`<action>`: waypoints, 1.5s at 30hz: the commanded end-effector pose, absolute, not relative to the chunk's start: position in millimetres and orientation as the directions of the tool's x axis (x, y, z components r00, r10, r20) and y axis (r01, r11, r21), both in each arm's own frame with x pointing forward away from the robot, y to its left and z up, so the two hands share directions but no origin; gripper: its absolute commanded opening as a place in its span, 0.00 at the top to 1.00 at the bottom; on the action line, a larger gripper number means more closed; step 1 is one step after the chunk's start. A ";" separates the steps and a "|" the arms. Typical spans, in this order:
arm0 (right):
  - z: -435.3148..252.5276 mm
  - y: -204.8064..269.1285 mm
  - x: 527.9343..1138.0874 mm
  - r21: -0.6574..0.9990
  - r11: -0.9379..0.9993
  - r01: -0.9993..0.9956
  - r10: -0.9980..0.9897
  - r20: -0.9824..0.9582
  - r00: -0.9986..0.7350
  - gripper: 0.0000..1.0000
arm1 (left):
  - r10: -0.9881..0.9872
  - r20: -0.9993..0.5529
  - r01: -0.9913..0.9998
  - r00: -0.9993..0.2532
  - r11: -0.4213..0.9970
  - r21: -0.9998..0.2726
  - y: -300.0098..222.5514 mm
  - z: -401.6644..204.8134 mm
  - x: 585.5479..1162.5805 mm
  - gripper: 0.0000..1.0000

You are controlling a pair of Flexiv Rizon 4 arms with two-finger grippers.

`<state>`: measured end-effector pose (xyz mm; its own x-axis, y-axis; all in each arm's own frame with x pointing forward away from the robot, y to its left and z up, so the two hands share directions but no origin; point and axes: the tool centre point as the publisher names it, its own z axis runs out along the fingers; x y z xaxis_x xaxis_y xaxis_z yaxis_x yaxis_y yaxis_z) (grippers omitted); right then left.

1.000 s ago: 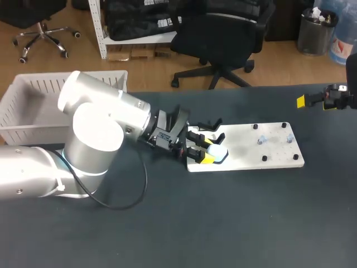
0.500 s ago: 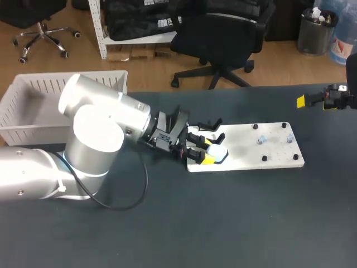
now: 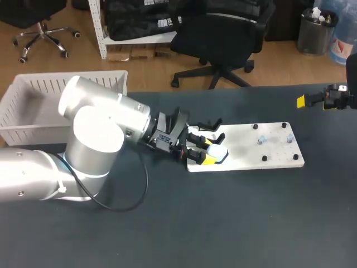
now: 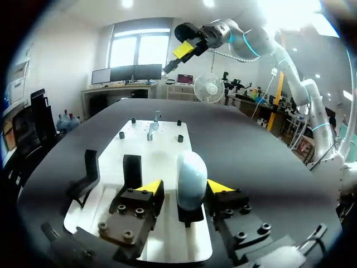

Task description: Pick up each earbud case from the left stands, insert the matching earbuds, close the lid, and place the case in the box.

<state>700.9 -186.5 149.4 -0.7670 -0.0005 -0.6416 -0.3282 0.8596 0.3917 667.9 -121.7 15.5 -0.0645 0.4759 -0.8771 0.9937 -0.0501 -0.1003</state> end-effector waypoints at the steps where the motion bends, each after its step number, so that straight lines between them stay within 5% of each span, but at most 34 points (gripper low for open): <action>1: 149.6 -187.0 701.4 0.392 0.859 -0.329 -0.002 -0.641 -0.768 0.00 | 0.467 -0.882 0.995 -0.061 -0.046 -0.093 -122.2 14.6 666.0 0.55; 8: 149.6 -187.0 701.4 0.392 0.859 -0.329 -0.002 -0.641 -0.768 0.00 | 0.466 -0.883 0.994 -0.057 -0.052 -0.092 -122.4 13.7 662.9 0.67; 11: 149.6 -187.0 701.4 0.392 0.859 -0.329 -0.002 -0.641 -0.768 0.00 | 0.460 -0.887 0.995 -0.045 -0.056 -0.080 -122.0 14.0 661.1 1.00; 36: 149.6 -187.0 701.4 0.392 0.859 -0.329 -0.002 -0.641 -0.768 0.00 | 0.073 -0.997 0.998 0.021 0.055 0.025 -87.9 140.9 640.5 1.00; 45: 149.6 -187.0 701.4 0.392 0.859 -0.329 -0.002 -0.641 -0.768 0.00 | 0.073 -0.997 0.998 0.021 0.055 0.025 -87.9 140.9 640.5 1.00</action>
